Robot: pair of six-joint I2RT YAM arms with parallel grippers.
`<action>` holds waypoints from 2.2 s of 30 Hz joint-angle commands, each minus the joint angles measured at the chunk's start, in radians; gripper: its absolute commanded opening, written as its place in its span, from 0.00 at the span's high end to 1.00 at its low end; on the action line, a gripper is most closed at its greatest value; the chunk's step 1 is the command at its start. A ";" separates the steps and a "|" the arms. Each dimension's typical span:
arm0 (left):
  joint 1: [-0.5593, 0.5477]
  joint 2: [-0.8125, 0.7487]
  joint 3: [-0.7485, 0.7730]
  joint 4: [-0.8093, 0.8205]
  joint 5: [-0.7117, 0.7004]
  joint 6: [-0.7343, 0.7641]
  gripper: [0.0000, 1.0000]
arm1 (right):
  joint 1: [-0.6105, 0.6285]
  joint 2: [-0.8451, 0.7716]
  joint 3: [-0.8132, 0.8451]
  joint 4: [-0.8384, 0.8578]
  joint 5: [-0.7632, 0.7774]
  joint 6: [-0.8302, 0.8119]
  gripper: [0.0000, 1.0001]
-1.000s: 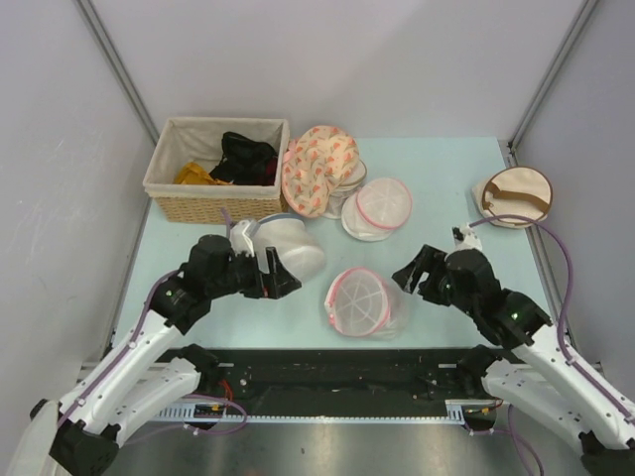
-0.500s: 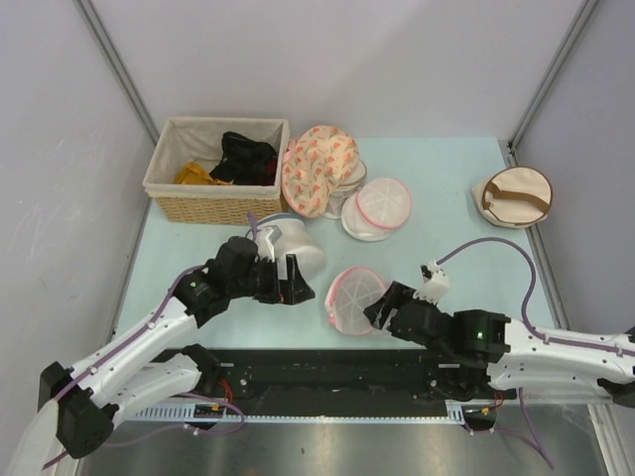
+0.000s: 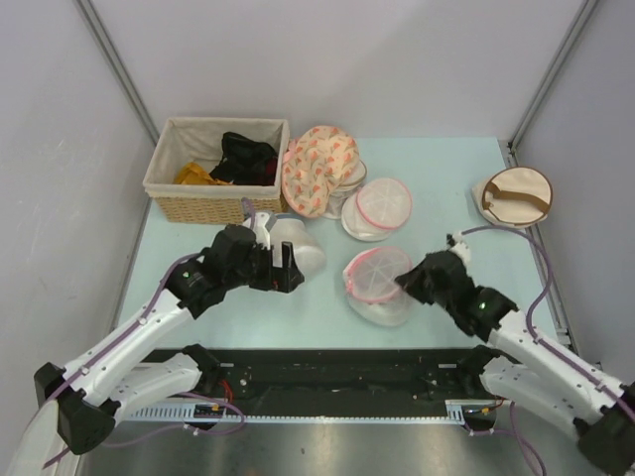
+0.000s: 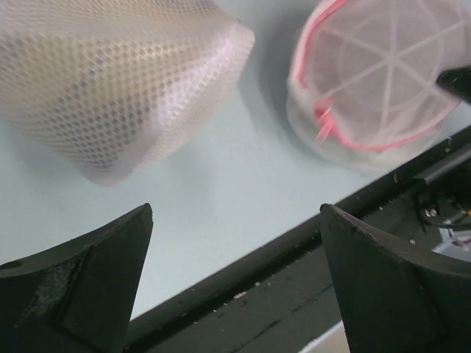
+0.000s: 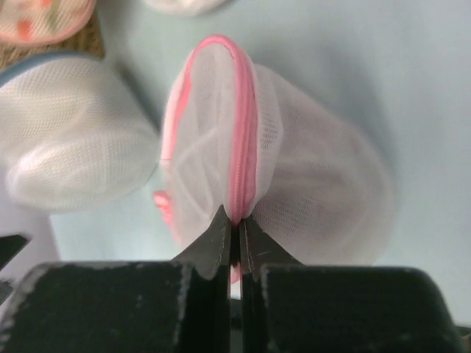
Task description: Unzip the laundry bag and remove the bra
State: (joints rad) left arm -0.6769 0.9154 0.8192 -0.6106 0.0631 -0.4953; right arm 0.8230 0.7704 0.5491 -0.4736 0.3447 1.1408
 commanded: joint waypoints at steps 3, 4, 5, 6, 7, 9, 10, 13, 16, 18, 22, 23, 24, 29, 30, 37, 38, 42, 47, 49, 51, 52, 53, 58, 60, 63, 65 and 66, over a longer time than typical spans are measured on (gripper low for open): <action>-0.004 -0.026 0.075 -0.066 -0.101 0.087 0.00 | -0.502 0.233 0.155 -0.078 -0.706 -0.647 0.92; -0.004 -0.024 0.075 -0.067 -0.105 0.083 0.00 | -0.534 0.271 0.242 -0.121 -0.690 -0.670 0.82; -0.004 -0.024 0.072 -0.071 -0.103 0.077 0.00 | -0.522 0.299 0.276 -0.198 -0.643 -0.684 0.67; -0.004 -0.026 0.071 -0.072 -0.100 0.075 0.00 | -0.498 0.311 0.311 -0.218 -0.578 -0.675 0.55; -0.004 -0.029 0.063 -0.071 -0.097 0.067 0.00 | -0.446 0.296 0.339 -0.226 -0.461 -0.658 0.49; -0.004 -0.038 0.058 -0.075 -0.098 0.060 0.00 | -0.395 0.238 0.341 -0.209 -0.393 -0.606 0.38; -0.004 -0.042 0.054 -0.078 -0.100 0.057 0.00 | -0.375 0.169 0.338 -0.204 -0.312 -0.537 0.37; -0.004 -0.065 0.040 -0.074 -0.111 0.047 0.00 | -0.292 0.028 0.310 -0.217 -0.186 -0.391 0.37; -0.004 -0.066 0.046 -0.089 -0.117 0.040 0.00 | -0.285 -0.130 0.270 -0.273 -0.139 -0.284 0.38; -0.004 -0.052 0.066 -0.101 -0.112 0.044 0.00 | -0.282 -0.222 0.232 -0.315 -0.125 -0.178 0.38; -0.004 -0.023 0.089 -0.106 -0.095 0.060 0.00 | -0.271 -0.410 0.134 -0.350 -0.147 -0.049 0.39; -0.004 -0.020 0.093 -0.104 -0.097 0.061 0.00 | -0.271 -0.451 0.111 -0.353 -0.163 -0.014 0.39; -0.004 -0.016 0.095 -0.101 -0.097 0.061 0.00 | -0.269 -0.468 0.062 -0.352 -0.199 0.002 0.38; -0.004 0.011 0.086 -0.072 -0.112 0.046 0.00 | -0.239 -0.493 -0.040 -0.281 -0.260 0.063 0.38; -0.004 0.014 0.084 -0.071 -0.112 0.040 0.00 | -0.228 -0.488 -0.044 -0.267 -0.251 0.076 0.38; -0.007 0.051 0.029 0.067 0.017 -0.025 0.00 | -0.047 -0.349 -0.063 -0.128 -0.118 0.103 0.38; -0.010 0.059 0.031 0.074 0.021 -0.026 0.00 | 0.008 -0.318 -0.063 -0.108 -0.099 0.102 0.38; -0.027 0.085 0.034 0.110 0.065 -0.043 0.00 | 0.114 -0.183 -0.064 -0.068 0.060 0.131 0.38; -0.088 0.120 0.008 0.181 0.139 -0.078 0.00 | 0.119 -0.125 -0.071 -0.028 0.122 0.114 0.41; -0.117 0.134 -0.012 0.196 0.141 -0.095 0.00 | 0.102 -0.143 -0.071 -0.028 0.135 0.093 0.44; -0.134 0.148 -0.029 0.221 0.152 -0.117 0.00 | 0.082 -0.161 -0.071 -0.030 0.128 0.067 0.57; -0.145 0.151 -0.054 0.262 0.159 -0.124 0.00 | 0.059 -0.169 -0.071 -0.031 0.120 0.056 0.62; -0.147 0.164 -0.066 0.288 0.196 -0.133 0.00 | 0.048 -0.174 -0.071 -0.030 0.111 0.045 0.80; -0.148 0.230 -0.088 0.437 0.270 -0.166 0.00 | -0.047 -0.224 -0.071 0.012 -0.039 -0.067 1.00; -0.148 0.246 -0.066 0.439 0.276 -0.123 0.00 | -0.120 -0.233 -0.066 0.039 -0.205 -0.117 1.00; -0.161 0.231 -0.035 0.387 0.245 0.010 0.00 | -0.258 -0.226 -0.041 0.061 -0.509 -0.193 1.00; -0.176 0.186 -0.025 0.350 0.199 0.079 0.00 | -0.342 -0.220 -0.011 0.047 -0.619 -0.252 1.00; -0.181 0.171 -0.034 0.345 0.164 0.143 0.00 | -0.370 -0.215 0.023 0.040 -0.710 -0.278 1.00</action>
State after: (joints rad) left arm -0.8310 1.1591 0.7353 -0.2615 0.2867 -0.5526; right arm 0.5617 0.5476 0.4778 -0.4614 0.0113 1.0096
